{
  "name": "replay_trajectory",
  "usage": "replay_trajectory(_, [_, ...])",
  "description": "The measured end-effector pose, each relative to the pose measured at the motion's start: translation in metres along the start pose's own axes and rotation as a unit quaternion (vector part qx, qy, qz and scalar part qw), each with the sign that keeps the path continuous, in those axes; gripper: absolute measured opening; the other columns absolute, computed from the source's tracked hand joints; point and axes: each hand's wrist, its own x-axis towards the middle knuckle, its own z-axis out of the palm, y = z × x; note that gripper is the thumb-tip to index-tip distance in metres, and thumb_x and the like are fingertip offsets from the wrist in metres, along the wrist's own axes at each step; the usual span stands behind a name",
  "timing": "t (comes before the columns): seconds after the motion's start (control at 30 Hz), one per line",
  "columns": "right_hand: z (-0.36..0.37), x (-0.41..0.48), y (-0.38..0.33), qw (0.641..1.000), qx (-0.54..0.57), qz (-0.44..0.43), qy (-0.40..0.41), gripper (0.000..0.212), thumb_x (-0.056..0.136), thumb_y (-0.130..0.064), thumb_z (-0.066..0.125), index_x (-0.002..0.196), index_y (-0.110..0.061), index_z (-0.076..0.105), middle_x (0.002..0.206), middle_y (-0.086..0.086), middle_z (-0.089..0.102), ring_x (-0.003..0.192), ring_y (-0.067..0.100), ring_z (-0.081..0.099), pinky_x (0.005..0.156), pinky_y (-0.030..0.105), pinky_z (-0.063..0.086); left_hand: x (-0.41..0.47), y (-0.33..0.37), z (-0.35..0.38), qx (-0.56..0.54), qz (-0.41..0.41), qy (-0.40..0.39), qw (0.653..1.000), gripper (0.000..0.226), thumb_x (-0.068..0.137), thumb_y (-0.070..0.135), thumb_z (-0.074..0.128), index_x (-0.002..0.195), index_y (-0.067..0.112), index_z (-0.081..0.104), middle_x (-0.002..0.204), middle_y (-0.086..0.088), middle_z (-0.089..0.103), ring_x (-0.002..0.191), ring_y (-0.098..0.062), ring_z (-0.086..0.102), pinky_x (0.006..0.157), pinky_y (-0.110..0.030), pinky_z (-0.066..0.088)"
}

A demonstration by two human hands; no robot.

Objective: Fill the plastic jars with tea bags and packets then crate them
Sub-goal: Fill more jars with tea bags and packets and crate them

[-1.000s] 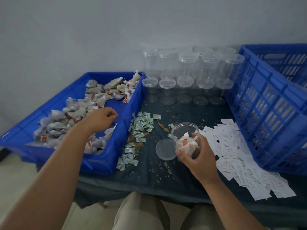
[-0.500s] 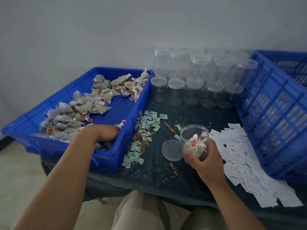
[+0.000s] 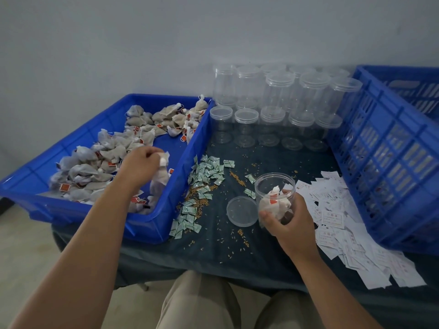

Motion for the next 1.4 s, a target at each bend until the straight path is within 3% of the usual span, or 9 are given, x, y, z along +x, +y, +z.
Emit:
replay_trajectory(0.23, [0.000, 0.001, 0.001, 1.000, -0.012, 0.000, -0.008, 0.065, 0.067, -0.069, 0.085, 0.115, -0.033, 0.061, 0.109, -0.023, 0.071, 0.095, 0.007, 0.074, 0.075, 0.033, 0.064, -0.010, 0.063, 0.004, -0.137, 0.025, 0.050, 0.989, 0.026, 0.102, 0.021, 0.048, 0.106, 0.031, 0.071, 0.069, 0.010, 0.070, 0.051, -0.003, 0.056, 0.044, -0.022, 0.042])
replay_trajectory(0.4, [-0.001, 0.000, -0.001, 1.000, -0.004, 0.000, -0.008, 0.068, 0.066, -0.072, 0.086, 0.117, -0.032, 0.061, 0.107, -0.019, 0.073, 0.095, 0.008, 0.075, 0.077, 0.037, 0.065, -0.027, 0.107, 0.027, -0.329, 0.014, -0.069, 0.942, 0.026, 0.103, 0.012, 0.050, 0.109, 0.023, 0.073, 0.099, -0.004, 0.076, 0.088, -0.016, 0.070, 0.079, -0.037, 0.059])
replay_trajectory(0.47, [-0.001, 0.000, -0.002, 1.000, -0.005, -0.006, -0.012, 0.070, 0.067, -0.075, 0.085, 0.118, -0.035, 0.060, 0.108, -0.016, 0.073, 0.096, 0.010, 0.075, 0.078, 0.039, 0.065, -0.033, 0.123, 0.040, -0.394, -0.001, -0.143, 0.908, 0.026, 0.105, 0.009, 0.049, 0.118, 0.013, 0.071, 0.093, -0.004, 0.076, 0.083, -0.015, 0.071, 0.074, -0.033, 0.062])
replay_trajectory(0.53, [-0.001, 0.000, -0.002, 1.000, -0.017, -0.017, -0.016, 0.065, 0.069, -0.072, 0.086, 0.119, -0.041, 0.058, 0.111, -0.019, 0.072, 0.097, 0.008, 0.074, 0.078, 0.035, 0.065, -0.044, 0.138, 0.055, -0.401, -0.013, -0.199, 0.894, 0.025, 0.106, 0.009, 0.049, 0.120, 0.009, 0.070, 0.089, -0.004, 0.074, 0.075, -0.012, 0.069, 0.064, -0.029, 0.058])
replay_trajectory(0.63, [-0.001, 0.000, -0.002, 0.999, -0.022, -0.029, -0.023, 0.064, 0.071, -0.068, 0.088, 0.122, -0.045, 0.056, 0.114, -0.022, 0.070, 0.100, 0.007, 0.073, 0.076, 0.028, 0.064, -0.061, 0.155, 0.079, -0.383, -0.028, -0.249, 0.889, 0.023, 0.107, 0.008, 0.048, 0.113, 0.009, 0.070, 0.088, -0.005, 0.075, 0.075, -0.012, 0.072, 0.064, -0.026, 0.058])
replay_trajectory(0.87, [-0.002, 0.000, -0.002, 0.999, 0.017, -0.027, -0.010, 0.075, 0.069, -0.082, 0.080, 0.126, -0.038, 0.057, 0.117, -0.022, 0.069, 0.104, 0.008, 0.073, 0.078, 0.027, 0.064, -0.076, 0.155, 0.103, -0.112, 0.029, -0.242, 0.963, 0.030, 0.105, 0.010, 0.050, 0.100, 0.026, 0.074, 0.103, -0.008, 0.078, 0.085, -0.018, 0.073, 0.072, -0.031, 0.058])
replay_trajectory(1.13, [-0.002, 0.003, -0.002, 0.999, 0.026, -0.018, 0.006, 0.071, 0.071, -0.083, 0.079, 0.123, -0.039, 0.058, 0.116, -0.024, 0.069, 0.102, 0.004, 0.073, 0.077, 0.020, 0.061, -0.078, 0.145, 0.090, -0.049, 0.064, -0.332, 0.940, 0.043, 0.101, 0.006, 0.051, 0.083, 0.035, 0.077, 0.087, 0.002, 0.078, 0.073, -0.011, 0.071, 0.063, -0.026, 0.057])
replay_trajectory(1.27, [0.001, 0.003, 0.003, 1.000, 0.014, -0.011, -0.007, 0.066, 0.073, -0.069, 0.087, 0.123, -0.036, 0.059, 0.113, -0.021, 0.072, 0.103, 0.004, 0.072, 0.079, 0.021, 0.061, -0.079, 0.153, 0.090, -0.197, 0.042, -0.274, 0.940, 0.035, 0.104, 0.005, 0.049, 0.093, 0.023, 0.075, 0.088, -0.004, 0.076, 0.083, -0.020, 0.073, 0.074, -0.033, 0.060])
replay_trajectory(1.4, [0.000, 0.002, 0.003, 1.000, 0.012, -0.023, -0.014, 0.066, 0.071, -0.076, 0.085, 0.119, -0.041, 0.057, 0.112, -0.022, 0.070, 0.101, 0.004, 0.072, 0.077, 0.019, 0.060, -0.070, 0.162, 0.084, -0.341, 0.025, -0.251, 0.906, 0.029, 0.106, 0.005, 0.049, 0.100, 0.018, 0.074, 0.097, -0.007, 0.073, 0.087, -0.020, 0.069, 0.069, -0.031, 0.058])
